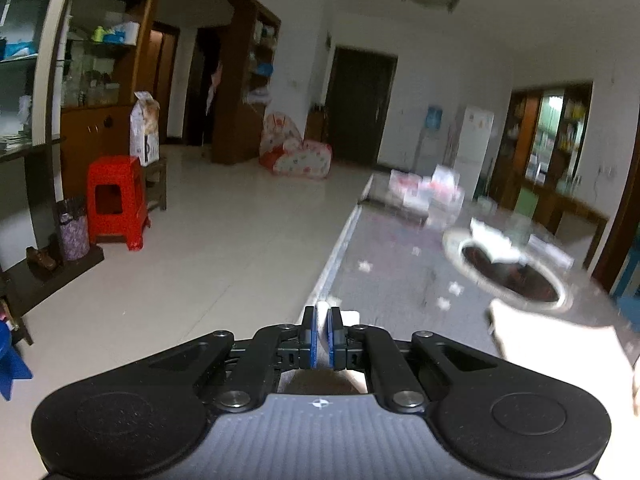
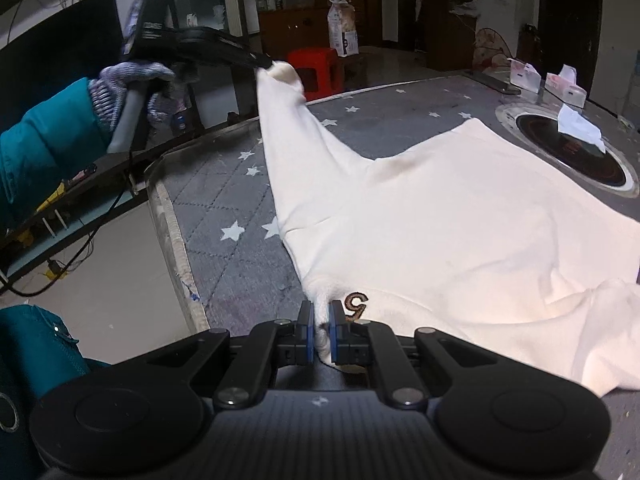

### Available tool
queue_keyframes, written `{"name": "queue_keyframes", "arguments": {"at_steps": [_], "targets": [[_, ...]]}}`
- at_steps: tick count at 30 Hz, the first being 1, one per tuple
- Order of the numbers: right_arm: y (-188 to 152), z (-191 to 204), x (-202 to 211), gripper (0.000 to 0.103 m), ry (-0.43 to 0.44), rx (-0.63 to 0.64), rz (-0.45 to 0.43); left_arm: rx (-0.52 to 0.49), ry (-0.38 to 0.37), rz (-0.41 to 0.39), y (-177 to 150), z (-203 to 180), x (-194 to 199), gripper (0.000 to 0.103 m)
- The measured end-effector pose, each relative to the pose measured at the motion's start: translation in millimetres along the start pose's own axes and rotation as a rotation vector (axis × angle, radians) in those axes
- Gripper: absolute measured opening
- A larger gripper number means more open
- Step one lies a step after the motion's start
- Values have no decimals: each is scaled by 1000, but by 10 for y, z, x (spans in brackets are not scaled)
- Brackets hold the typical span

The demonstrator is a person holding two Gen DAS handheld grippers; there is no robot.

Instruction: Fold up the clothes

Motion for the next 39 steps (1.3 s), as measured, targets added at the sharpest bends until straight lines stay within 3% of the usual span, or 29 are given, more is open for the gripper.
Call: {"name": "queue_keyframes", "arguments": {"at_steps": [3,9,11,17,19,23,27,29,34,39], "targets": [[6,27,-12,9,-2,12,0,19,-13,-38,80,5,139,6],[19,27,16,20,3,15,1,-22,57,104,-149,83,31,6],[34,-11,82,20,11,-4,-7,-40,99,142,-236,134,-12,11],[68,-236,317,24,-16,-77,-41,-37,196,150,-215,210,-21,13],[41,-383,353,24,-60,-111,-43,-44,145,137,-173,46,-25,13],[-49,-641,360,24,-137,-173,-28,-87,-50,149,-200,-541,-122,13],[-171,-751,313,24,-169,-216,-2,-85,-257,223,-399,-1163,-347,13],[-228,-773,301,24,-174,-231,8,-94,-318,260,-495,-1422,-481,13],[-346,-729,277,24,-162,-230,32,-133,-387,359,-801,-1784,-758,13],[-369,-780,400,28,-151,-249,18,-123,-323,412,-939,-1680,-943,12]]}}
Point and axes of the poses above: each gripper's, at about its wrist camera, not at the fingertips, and x roughly against the way its jaws point, z to its left, y to its top, the point moved 6 cm from there along -x, roughly the way its jaws point, and after that the axes turned 10 degrees about -y, right-handed, at the moved point
